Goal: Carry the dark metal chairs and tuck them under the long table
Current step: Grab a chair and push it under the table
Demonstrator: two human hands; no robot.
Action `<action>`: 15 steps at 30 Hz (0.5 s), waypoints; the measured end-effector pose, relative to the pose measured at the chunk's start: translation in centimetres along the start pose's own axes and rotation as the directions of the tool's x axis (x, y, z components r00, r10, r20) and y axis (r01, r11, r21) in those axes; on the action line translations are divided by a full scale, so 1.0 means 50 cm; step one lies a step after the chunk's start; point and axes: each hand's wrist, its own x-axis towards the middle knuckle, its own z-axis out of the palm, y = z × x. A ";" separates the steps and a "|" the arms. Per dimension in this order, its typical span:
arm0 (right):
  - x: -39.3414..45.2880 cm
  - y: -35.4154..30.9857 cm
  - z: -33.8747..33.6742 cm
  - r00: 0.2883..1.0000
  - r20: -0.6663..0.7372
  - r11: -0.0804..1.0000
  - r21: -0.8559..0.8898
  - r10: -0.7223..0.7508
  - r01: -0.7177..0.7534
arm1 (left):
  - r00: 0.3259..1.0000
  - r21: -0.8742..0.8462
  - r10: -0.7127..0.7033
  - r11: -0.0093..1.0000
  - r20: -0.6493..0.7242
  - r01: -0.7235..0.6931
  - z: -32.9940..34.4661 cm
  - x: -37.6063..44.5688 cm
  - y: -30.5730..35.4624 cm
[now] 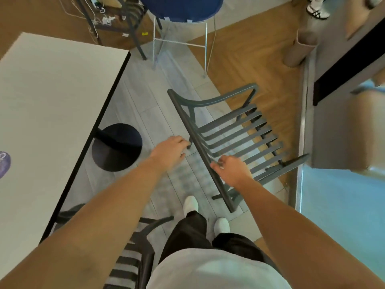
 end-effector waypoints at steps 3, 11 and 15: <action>0.027 -0.025 0.020 0.998 0.044 0.999 -0.015 0.035 -0.034 | 0.995 0.031 0.082 0.996 -0.060 -0.080 -0.025 0.059 -0.026; 0.069 -0.055 0.084 0.990 0.097 0.991 0.065 0.107 -0.114 | 0.969 0.227 0.245 0.942 0.040 -0.248 -0.023 0.209 -0.085; 0.067 -0.054 0.106 0.990 0.049 0.988 0.076 0.133 -0.137 | 0.960 0.341 0.260 0.897 0.103 -0.280 -0.004 0.264 -0.088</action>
